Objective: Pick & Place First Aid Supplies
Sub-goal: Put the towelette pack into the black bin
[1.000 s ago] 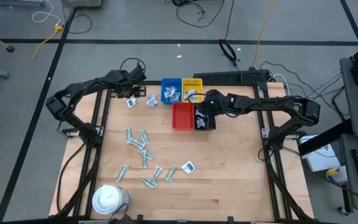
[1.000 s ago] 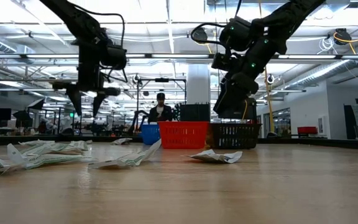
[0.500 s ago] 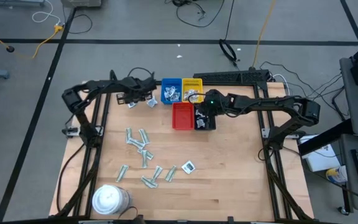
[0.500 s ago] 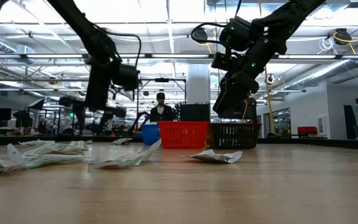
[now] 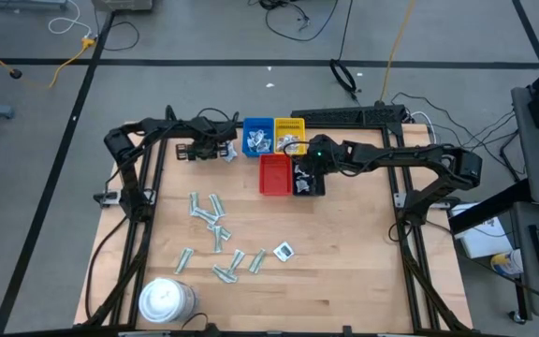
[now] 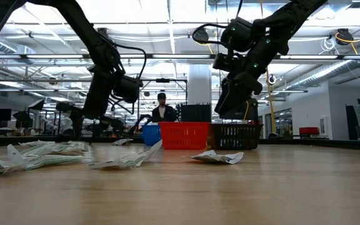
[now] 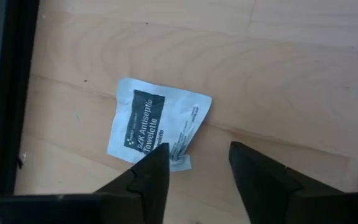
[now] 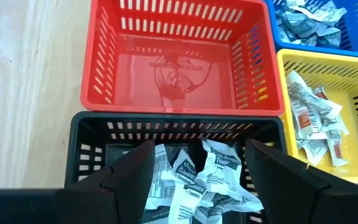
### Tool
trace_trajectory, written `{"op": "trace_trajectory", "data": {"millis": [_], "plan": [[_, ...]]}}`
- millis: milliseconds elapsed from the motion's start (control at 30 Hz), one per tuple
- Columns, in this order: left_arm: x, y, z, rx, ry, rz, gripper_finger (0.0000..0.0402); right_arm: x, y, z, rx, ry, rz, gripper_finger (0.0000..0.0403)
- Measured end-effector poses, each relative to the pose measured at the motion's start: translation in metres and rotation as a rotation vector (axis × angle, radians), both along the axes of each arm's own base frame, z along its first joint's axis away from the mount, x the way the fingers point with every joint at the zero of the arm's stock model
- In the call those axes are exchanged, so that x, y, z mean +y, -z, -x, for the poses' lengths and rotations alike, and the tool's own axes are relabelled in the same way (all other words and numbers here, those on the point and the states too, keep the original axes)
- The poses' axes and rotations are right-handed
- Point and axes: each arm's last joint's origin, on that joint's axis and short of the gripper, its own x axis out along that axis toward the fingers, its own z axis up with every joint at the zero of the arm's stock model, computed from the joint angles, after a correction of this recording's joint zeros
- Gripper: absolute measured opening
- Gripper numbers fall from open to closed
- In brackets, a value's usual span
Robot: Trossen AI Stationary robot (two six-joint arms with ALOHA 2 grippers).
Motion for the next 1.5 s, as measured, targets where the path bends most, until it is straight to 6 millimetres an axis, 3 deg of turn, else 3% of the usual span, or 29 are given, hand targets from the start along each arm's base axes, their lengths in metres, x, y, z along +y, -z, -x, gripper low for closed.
{"op": "trace_trajectory", "data": {"millis": [300, 400, 567, 733, 933, 1067, 1200, 1500], "plan": [[-0.002, -0.006, 0.008, 0.078, 0.066, 0.006, 0.0103, 0.003, -0.004, 0.001, -0.043, -0.044, -0.089, 0.0247], [0.001, -0.006, 0.006, 0.041, 0.102, 0.021, 0.0081, 0.004, -0.007, 0.003, -0.046, -0.042, -0.085, 0.0247], [0.004, -0.005, 0.000, -0.036, 0.160, 0.036, 0.0011, 0.005, -0.013, 0.004, -0.074, -0.043, -0.073, 0.0247], [0.003, -0.005, -0.003, -0.081, 0.162, 0.049, 0.0003, 0.005, -0.021, 0.005, -0.106, -0.047, -0.058, 0.0247], [-0.011, -0.029, -0.012, -0.215, 0.208, 0.025, 0.0001, 0.007, -0.031, 0.010, -0.140, -0.047, -0.044, 0.0247], [-0.024, -0.057, -0.021, -0.286, 0.385, -0.068, 0.0001, 0.008, -0.036, 0.012, -0.154, -0.045, -0.039, 0.0247], [-0.044, -0.079, -0.034, -0.381, 0.689, -0.092, 0.0001, 0.009, -0.041, 0.015, -0.181, -0.013, -0.065, 0.0247], [-0.079, -0.107, -0.064, -0.672, 1.313, -0.127, 0.0000, 0.008, -0.053, 0.014, -0.291, 0.070, -0.126, 0.0247]]}}
